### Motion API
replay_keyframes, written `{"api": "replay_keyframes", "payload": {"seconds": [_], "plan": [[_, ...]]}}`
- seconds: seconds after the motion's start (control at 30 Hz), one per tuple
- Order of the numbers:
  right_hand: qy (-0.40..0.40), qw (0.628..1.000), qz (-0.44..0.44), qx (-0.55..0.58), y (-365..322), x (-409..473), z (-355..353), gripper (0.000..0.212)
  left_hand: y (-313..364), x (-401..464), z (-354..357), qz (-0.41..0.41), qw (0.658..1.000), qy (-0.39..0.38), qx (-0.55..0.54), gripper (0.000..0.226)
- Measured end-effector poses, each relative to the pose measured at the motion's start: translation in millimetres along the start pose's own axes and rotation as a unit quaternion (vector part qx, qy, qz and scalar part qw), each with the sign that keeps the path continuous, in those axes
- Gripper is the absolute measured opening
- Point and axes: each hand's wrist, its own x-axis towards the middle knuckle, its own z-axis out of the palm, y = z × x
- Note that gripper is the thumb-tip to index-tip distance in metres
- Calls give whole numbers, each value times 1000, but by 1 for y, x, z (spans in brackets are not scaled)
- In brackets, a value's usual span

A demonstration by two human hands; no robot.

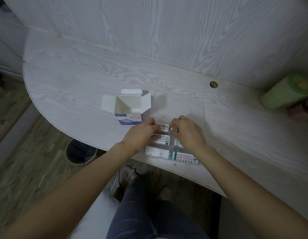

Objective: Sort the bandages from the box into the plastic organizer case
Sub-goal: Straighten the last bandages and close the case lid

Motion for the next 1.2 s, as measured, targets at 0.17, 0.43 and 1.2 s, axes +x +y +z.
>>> {"api": "replay_keyframes", "payload": {"seconds": [0.17,0.43,1.2], "plan": [[-47,998,-15,-30,-3,-8,8,26,2,2,5,-30,999,-22,13,32],[-44,998,-20,-41,-4,-11,17,23,6,0,5,-31,999,-24,17,28],[28,800,331,500,111,62,-15,38,46,110,-12,-190,980,-8,50,63]]}}
